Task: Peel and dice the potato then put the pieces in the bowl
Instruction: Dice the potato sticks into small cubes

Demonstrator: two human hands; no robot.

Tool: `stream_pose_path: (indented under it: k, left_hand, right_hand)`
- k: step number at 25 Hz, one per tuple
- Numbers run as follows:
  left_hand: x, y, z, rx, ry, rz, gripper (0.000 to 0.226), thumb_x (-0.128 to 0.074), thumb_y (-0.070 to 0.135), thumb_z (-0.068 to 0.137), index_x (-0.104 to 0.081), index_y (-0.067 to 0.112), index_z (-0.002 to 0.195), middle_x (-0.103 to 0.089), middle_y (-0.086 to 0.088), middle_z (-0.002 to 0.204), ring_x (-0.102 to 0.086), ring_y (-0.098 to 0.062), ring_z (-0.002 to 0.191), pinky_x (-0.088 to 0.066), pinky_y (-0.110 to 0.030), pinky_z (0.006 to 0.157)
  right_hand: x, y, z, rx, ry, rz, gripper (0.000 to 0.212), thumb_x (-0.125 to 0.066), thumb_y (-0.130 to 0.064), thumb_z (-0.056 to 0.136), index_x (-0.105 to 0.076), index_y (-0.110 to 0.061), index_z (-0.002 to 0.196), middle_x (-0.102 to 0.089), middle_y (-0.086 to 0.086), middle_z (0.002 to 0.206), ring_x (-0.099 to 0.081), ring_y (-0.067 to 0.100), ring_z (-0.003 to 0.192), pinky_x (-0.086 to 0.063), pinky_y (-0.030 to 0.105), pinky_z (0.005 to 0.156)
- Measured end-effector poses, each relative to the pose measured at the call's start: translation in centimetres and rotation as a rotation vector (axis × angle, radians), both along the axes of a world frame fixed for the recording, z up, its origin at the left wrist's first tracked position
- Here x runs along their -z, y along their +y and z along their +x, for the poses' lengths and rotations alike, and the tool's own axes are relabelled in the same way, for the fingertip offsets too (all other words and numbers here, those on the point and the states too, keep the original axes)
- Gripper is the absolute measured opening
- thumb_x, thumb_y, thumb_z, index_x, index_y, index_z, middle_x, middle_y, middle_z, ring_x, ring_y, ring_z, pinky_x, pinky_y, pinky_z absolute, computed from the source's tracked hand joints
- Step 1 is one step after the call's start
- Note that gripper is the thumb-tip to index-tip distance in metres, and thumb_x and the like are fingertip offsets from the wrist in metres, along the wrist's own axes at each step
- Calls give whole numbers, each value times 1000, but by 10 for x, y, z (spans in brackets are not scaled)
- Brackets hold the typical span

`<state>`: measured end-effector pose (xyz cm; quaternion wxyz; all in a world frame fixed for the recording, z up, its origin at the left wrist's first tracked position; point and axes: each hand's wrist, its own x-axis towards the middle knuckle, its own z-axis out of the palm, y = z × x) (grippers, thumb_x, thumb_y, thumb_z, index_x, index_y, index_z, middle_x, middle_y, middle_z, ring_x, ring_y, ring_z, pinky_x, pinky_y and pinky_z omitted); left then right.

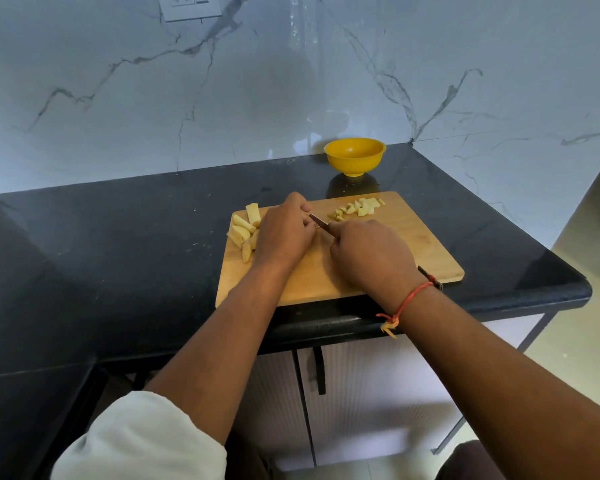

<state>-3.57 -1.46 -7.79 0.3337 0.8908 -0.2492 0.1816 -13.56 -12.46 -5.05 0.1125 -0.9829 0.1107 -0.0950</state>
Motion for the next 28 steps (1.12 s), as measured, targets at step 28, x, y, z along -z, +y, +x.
stream_pose_path:
  k: [28]
  left_hand:
    - [-20,-13,-2,116,123,76,19,-75,20,87,-65,19,104,-71,5,91,-64,-4,84,-47,-16,72]
  right_hand:
    - [17,-44,-4,119,-362,222,42,-43,-28,101,-57,-33,141,-69,1,81,-62,16,68,-57,35,61]
